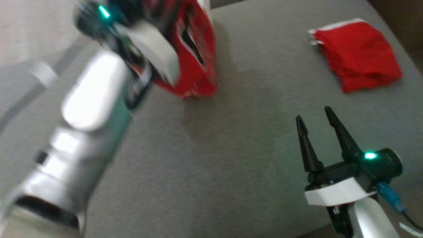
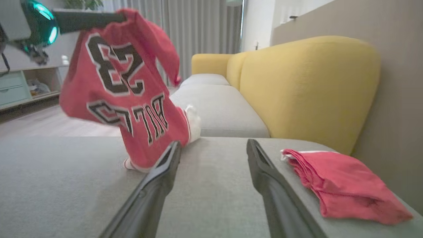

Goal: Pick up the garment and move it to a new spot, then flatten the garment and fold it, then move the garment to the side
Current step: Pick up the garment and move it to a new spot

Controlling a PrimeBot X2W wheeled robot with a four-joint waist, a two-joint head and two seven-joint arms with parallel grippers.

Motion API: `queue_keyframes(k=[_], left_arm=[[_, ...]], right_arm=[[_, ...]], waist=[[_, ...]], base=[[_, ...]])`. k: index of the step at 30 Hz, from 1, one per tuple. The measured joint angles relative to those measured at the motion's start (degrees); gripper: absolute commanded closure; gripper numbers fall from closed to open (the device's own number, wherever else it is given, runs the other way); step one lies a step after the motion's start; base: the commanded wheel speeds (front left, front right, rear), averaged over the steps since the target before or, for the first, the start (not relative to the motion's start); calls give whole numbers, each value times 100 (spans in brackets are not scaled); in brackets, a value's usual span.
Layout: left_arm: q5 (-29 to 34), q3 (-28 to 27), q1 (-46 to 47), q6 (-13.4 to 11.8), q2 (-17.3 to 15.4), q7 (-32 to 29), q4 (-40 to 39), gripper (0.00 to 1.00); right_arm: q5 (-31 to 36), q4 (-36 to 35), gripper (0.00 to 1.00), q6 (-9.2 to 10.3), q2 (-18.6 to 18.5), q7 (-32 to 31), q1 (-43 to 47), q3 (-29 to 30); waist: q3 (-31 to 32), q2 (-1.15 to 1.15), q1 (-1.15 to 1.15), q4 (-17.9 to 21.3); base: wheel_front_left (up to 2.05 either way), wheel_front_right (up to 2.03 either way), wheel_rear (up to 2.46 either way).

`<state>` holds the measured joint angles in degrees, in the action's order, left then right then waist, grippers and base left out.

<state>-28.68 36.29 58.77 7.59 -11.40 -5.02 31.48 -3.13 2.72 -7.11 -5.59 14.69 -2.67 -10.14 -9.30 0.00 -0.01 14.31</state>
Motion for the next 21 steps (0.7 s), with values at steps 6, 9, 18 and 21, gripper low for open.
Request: queue_keyframes(k=[6,9,18,21], left_arm=[[-243,1096,-1309,0,247,402,-252,80],[-563,1519,-2158,0,444,814,-261,0],[-275,1056,-3201,-850,667,1930,-773,0],[34,319,-3821,-1211,681,1948,-1394,0]], right_arm=[[-60,-8,0,0,153,0,-2,-52],[-90,-7,0,0,181,0,-1,8],[-90,-7,0,0,245,0,277,512],[-85,-7,0,0,252,0,464,706]], waist=[[-247,0,1,656],[-404,0,2,788],[-273,0,1,275],[-100,0,0,-91]], base=[[0,0,0],[0,0,0],[0,0,0],[0,0,0]])
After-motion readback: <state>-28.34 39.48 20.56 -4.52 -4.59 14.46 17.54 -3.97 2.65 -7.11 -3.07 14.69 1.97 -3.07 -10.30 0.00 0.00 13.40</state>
